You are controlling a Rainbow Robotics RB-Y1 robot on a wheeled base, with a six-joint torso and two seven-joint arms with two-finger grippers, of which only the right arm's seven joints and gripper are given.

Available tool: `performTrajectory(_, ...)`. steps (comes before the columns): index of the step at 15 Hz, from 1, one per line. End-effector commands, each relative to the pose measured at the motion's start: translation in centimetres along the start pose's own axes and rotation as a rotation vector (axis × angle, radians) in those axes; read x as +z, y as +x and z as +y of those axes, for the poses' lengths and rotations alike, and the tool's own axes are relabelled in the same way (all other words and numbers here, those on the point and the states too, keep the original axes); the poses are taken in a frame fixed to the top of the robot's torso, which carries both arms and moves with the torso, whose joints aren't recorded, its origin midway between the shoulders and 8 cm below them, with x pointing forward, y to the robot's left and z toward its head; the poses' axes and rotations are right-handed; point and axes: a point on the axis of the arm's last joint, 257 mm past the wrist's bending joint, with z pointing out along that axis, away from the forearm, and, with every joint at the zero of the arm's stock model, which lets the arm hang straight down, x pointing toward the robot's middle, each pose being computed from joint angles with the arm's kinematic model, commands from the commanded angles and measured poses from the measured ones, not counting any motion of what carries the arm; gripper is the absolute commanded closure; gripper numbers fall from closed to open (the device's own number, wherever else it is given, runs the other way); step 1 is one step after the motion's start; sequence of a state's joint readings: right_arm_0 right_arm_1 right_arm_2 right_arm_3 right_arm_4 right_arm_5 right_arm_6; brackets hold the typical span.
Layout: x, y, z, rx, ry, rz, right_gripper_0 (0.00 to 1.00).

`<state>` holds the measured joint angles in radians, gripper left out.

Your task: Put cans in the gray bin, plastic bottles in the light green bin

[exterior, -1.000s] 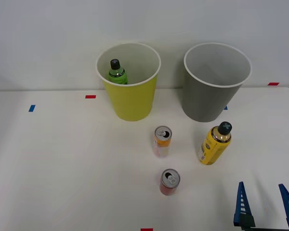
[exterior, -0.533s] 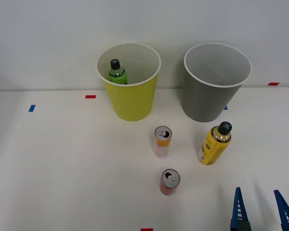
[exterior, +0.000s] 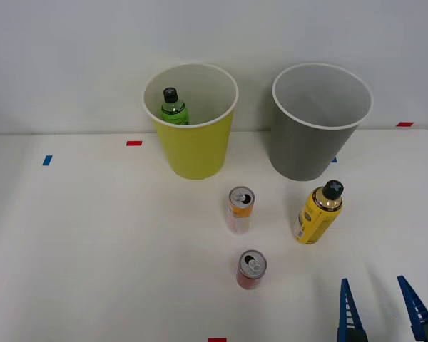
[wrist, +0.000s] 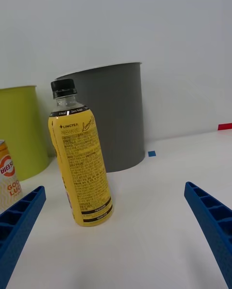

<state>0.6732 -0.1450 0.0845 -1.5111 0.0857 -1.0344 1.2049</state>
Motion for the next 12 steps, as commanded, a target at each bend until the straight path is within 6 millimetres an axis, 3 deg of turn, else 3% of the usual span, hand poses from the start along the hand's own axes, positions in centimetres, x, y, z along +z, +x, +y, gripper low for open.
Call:
performTrajectory(1, 0.1, -0.1, 0.3, 0.03, -0.005, -0.004, 0.0)
performTrajectory(7, 3.5, -1.4, 0.5, -0.025, -0.056, -0.075, 0.0)
performTrajectory(12, 6.3, -1.2, 2.6, 0.024, -0.112, -0.09, 0.0)
